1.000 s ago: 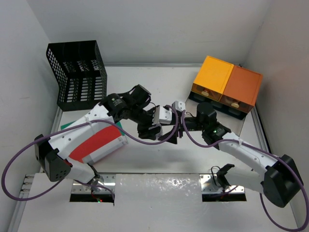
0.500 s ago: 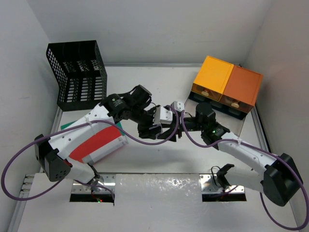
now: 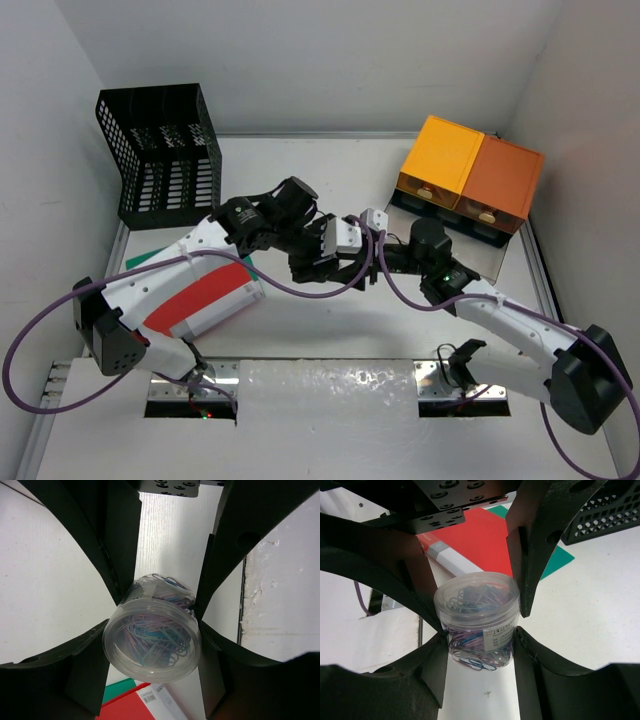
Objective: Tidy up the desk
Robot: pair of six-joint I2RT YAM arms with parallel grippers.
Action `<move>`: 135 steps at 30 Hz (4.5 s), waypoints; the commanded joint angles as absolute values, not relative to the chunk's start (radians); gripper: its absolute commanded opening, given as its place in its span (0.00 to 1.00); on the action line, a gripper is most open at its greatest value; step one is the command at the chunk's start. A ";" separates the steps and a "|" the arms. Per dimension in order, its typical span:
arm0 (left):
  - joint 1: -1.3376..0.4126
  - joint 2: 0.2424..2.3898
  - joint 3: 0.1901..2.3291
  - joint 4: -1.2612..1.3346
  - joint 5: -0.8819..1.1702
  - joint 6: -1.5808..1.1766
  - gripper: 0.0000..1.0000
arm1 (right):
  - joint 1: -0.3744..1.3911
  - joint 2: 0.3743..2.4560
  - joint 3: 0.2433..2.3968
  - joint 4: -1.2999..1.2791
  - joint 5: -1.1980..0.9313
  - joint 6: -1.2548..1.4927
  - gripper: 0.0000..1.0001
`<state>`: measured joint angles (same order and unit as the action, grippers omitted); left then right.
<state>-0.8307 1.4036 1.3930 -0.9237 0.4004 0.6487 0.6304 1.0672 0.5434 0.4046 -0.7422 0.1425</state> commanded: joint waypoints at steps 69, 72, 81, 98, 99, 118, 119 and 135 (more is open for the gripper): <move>-0.833 1.339 1.203 -0.658 0.193 0.615 0.00 | 0.566 1.281 0.503 0.695 -0.528 1.072 0.98; -0.833 1.341 1.209 -0.661 0.190 0.615 0.00 | 0.584 1.321 0.523 0.701 -0.534 1.069 0.94; -0.833 1.348 1.197 -0.664 0.176 0.618 0.00 | 0.588 1.388 0.512 0.808 -0.545 1.117 0.41; -0.831 1.299 1.241 -0.706 0.107 0.584 1.00 | 0.555 1.385 0.538 0.766 -0.565 1.108 0.00; -0.831 1.290 1.244 -0.706 0.109 0.580 1.00 | 0.555 1.382 0.538 0.765 -0.563 1.106 0.00; -0.793 0.914 1.089 -0.687 -0.152 0.465 1.00 | 0.034 1.140 0.477 0.436 -0.587 0.959 0.00; -0.757 0.916 1.065 -0.672 -0.141 0.472 1.00 | -0.035 1.131 0.460 0.425 -0.594 0.957 0.00; -0.411 1.031 0.893 -0.515 0.074 0.526 1.00 | -0.144 1.377 0.522 0.416 -0.462 0.847 0.00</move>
<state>-0.4171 1.0531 0.9020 -0.6014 0.0280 0.5220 -0.1383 1.3430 0.4706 0.3733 -0.5163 0.8906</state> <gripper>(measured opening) 0.996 0.536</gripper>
